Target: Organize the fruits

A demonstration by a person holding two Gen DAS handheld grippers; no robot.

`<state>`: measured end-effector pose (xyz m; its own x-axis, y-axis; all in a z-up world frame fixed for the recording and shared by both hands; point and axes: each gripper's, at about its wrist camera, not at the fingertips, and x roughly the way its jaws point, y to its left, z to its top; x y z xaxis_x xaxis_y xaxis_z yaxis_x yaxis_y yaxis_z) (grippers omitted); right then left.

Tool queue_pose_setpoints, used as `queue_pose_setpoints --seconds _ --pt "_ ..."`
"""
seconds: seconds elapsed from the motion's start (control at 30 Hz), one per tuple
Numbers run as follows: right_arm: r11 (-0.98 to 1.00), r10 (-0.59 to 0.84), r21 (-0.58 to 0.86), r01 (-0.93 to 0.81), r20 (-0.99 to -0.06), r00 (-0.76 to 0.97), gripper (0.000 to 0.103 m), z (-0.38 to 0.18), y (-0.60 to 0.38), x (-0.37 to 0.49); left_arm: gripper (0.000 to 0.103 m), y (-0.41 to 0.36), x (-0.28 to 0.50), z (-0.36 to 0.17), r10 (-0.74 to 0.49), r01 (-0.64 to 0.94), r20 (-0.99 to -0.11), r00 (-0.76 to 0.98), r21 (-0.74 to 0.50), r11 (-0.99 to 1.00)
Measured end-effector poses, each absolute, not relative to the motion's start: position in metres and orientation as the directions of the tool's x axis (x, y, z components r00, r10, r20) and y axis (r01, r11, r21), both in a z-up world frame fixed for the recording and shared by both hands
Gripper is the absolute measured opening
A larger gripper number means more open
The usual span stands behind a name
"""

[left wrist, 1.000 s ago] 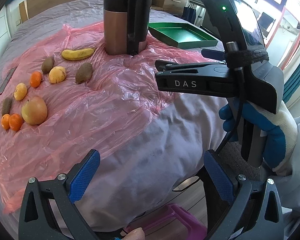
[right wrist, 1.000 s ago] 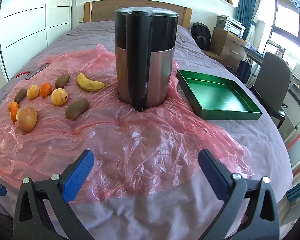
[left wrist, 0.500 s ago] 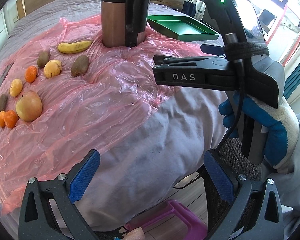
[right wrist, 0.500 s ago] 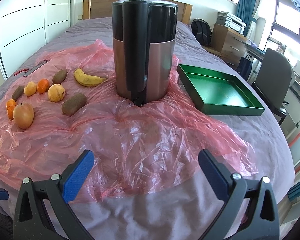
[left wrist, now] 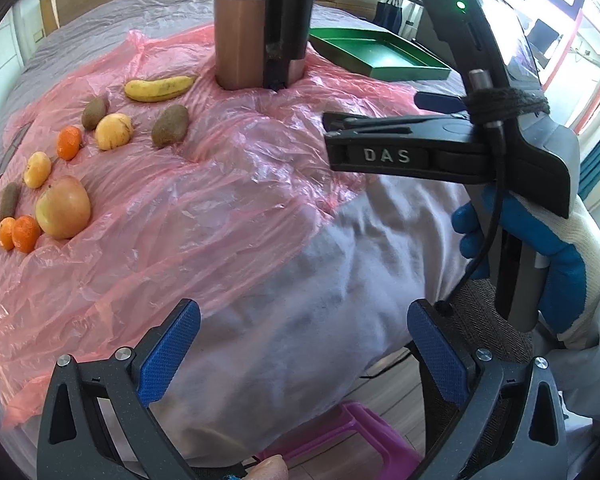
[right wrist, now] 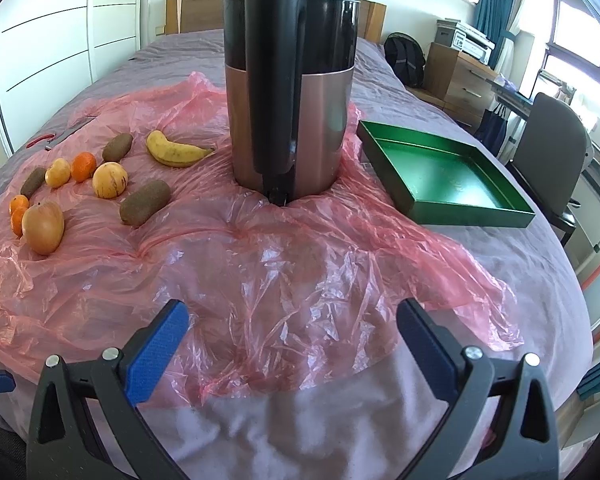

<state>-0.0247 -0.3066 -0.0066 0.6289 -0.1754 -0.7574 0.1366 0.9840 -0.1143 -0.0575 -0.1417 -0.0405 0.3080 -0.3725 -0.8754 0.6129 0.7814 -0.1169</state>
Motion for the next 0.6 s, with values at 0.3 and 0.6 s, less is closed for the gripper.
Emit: queue_pose_setpoints --seconds 0.3,0.6 --pt "0.987 -0.159 -0.113 0.113 -0.747 0.645 0.103 -0.001 -0.297 -0.025 0.102 -0.111 -0.043 -0.038 -0.306 0.509 -0.843 0.442 -0.044 0.859" --pt "0.99 -0.143 -0.106 0.096 -0.728 0.67 0.103 0.008 -0.289 -0.026 0.102 -0.087 -0.025 -0.028 -0.235 0.405 -0.832 0.503 -0.013 0.914"
